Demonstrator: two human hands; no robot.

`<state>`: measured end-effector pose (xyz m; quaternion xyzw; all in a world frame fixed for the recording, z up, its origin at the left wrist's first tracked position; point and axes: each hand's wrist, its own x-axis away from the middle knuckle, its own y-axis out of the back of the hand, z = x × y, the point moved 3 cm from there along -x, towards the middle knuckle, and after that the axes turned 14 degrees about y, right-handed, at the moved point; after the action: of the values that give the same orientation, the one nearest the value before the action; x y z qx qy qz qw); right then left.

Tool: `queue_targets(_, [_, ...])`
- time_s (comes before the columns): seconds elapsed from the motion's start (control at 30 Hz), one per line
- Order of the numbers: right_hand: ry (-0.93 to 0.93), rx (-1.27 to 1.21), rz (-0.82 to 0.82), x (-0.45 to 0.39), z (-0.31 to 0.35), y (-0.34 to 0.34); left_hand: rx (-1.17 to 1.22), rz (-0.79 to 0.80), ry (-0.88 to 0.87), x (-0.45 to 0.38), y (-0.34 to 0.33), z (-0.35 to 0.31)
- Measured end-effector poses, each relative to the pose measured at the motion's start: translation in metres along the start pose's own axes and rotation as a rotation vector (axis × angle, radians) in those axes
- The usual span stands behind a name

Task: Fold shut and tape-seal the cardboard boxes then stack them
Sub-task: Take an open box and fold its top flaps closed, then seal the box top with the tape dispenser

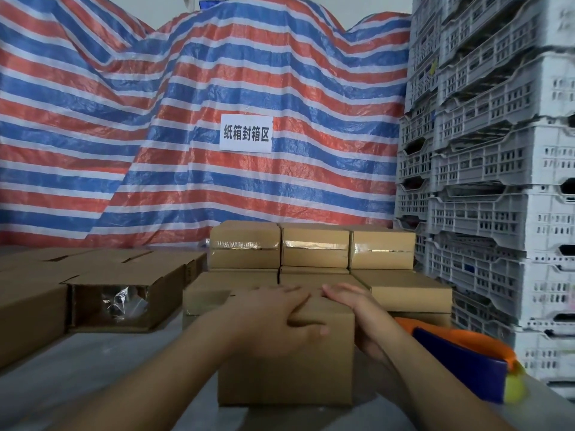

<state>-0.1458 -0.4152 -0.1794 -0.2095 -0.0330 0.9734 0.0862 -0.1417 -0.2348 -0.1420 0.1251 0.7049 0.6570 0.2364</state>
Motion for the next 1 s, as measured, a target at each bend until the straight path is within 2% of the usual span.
queue_targets(0.1, [-0.018, 0.04, 0.011, 0.003, 0.004, -0.002, -0.048, -0.086, 0.006, 0.0, -0.006, 0.002])
queue_targets(0.2, [0.043, 0.217, -0.03, 0.001, 0.019, 0.011, -0.044, -0.094, 0.005, -0.002, -0.007, 0.003])
queue_targets(0.27, [0.139, 0.581, -0.119, 0.0, 0.035, 0.037, -0.035, -0.087, 0.001, -0.003, -0.008, 0.004])
queue_targets(0.37, [0.153, 1.357, -0.141, 0.01, 0.048, 0.084, -0.031, -0.088, 0.0, -0.002, -0.009, 0.005])
queue_targets(0.43, [0.061, 1.63, -0.147, 0.025, 0.043, 0.11, -0.033, -0.091, 0.003, 0.0, -0.008, 0.004])
queue_targets(0.5, [-0.051, 1.791, -0.112, 0.039, 0.035, 0.124, -0.043, -0.104, 0.007, 0.001, -0.008, 0.003])
queue_targets(0.63, [-0.155, 1.855, -0.012, 0.05, 0.018, 0.136, -0.051, -0.127, 0.004, 0.007, -0.006, 0.0])
queue_targets(0.8, [-0.183, 1.729, -0.127, 0.042, 0.009, 0.136, -0.044, -0.101, 0.004, 0.007, -0.003, 0.001])
queue_targets(1.0, [-0.081, 1.837, -0.235, 0.048, 0.01, 0.133, 0.046, -0.1, 0.016, 0.004, -0.006, 0.004])
